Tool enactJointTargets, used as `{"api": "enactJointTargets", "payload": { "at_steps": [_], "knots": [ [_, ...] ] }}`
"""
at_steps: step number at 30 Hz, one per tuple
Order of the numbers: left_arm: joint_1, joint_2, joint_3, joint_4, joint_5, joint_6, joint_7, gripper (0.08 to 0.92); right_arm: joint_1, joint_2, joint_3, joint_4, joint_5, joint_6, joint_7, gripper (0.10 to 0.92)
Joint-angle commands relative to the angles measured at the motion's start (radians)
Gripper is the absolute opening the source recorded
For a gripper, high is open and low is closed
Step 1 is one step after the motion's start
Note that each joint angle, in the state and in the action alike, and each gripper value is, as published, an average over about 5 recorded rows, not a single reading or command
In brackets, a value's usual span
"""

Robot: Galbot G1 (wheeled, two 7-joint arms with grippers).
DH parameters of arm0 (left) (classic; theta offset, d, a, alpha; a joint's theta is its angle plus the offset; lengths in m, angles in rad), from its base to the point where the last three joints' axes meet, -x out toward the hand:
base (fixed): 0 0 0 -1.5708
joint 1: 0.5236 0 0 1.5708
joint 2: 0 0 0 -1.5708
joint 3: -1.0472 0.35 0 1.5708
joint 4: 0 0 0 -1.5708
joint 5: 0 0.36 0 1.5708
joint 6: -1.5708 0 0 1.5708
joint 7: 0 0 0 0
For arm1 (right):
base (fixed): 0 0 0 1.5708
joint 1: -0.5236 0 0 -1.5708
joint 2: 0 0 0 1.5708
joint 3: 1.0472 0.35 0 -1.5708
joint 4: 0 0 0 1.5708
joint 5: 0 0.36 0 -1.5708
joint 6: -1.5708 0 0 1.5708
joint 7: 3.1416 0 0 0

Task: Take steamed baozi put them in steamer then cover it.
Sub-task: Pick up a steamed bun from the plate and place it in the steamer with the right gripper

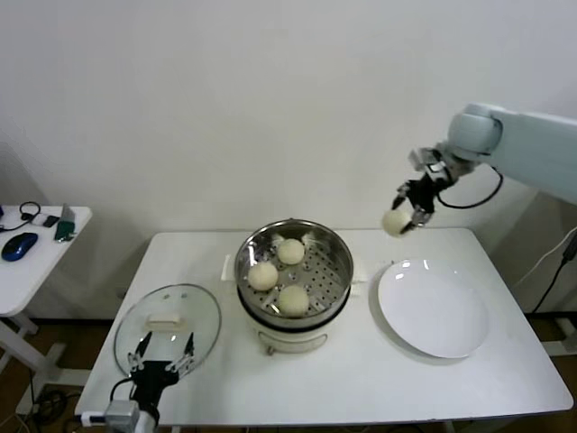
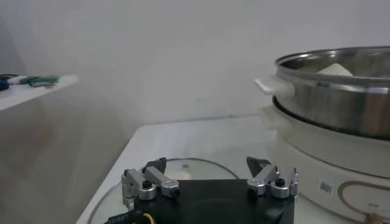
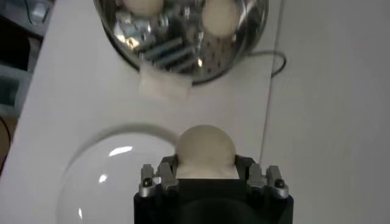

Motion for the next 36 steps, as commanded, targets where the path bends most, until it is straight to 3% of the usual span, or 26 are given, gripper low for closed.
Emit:
{"api": "enactJointTargets", "payload": {
  "at_steps": [1,24,36],
  "knots": [
    [0.003,-0.002,0.007,-0.004,-0.006,-0.002,-0.001,0.823,0.208,0.168,-0.05,0.264,0.256,-0.137,0.063,0.639],
    [0.019,-0.001,-0.007,-0.011,-0.006,-0.018,-0.005,0.823,-0.232,0.279,0.001,0.1,-0.039,-0.188,0.219,0.662],
    [0.024,-0.004,-0.01,-0.013,-0.006,-0.027,-0.009,0.823,-0.256,0.278,0.012,0.076,-0.072,-0.185,0.222,0.678]
  ]
}}
